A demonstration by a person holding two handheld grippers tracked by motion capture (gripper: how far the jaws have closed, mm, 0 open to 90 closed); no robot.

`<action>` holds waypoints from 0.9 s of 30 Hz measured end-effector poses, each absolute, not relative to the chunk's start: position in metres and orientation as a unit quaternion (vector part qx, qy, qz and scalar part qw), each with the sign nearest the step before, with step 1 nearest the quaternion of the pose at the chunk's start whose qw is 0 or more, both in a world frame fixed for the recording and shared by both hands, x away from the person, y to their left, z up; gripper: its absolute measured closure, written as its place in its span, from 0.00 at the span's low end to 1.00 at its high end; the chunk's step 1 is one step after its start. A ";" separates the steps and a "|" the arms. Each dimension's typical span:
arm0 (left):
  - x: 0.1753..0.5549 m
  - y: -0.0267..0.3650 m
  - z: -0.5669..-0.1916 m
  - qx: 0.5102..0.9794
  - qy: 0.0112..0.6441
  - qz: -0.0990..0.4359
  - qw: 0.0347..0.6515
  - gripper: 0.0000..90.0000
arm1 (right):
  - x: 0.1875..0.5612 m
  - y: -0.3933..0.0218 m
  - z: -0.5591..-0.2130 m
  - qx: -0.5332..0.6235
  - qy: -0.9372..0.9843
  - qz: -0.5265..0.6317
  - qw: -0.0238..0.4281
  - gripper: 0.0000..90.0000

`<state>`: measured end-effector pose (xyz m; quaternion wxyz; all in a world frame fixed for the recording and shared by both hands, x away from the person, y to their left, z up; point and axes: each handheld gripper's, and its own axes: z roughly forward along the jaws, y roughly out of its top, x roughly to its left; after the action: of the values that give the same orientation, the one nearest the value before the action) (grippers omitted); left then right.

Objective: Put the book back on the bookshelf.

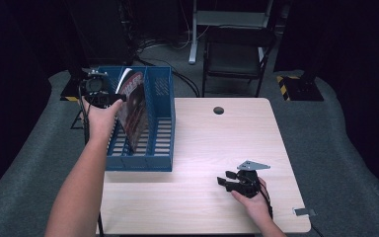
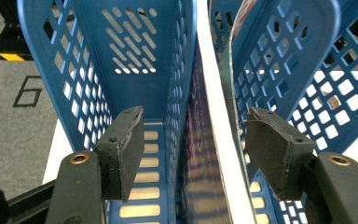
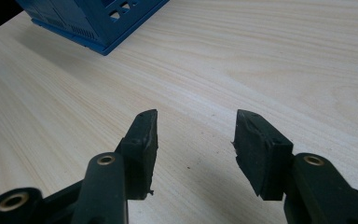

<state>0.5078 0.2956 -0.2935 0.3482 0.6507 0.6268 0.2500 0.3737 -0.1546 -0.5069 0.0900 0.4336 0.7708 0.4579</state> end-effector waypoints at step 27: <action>0.480 0.307 -0.274 0.666 0.597 0.236 0.380 0.37 | 0.375 -0.154 -0.510 0.440 0.774 0.447 0.090 0.53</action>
<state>0.4803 0.3069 -0.2740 0.3805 0.6659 0.5967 0.2361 0.3746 -0.1535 -0.5103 0.0901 0.4400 0.7737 0.4469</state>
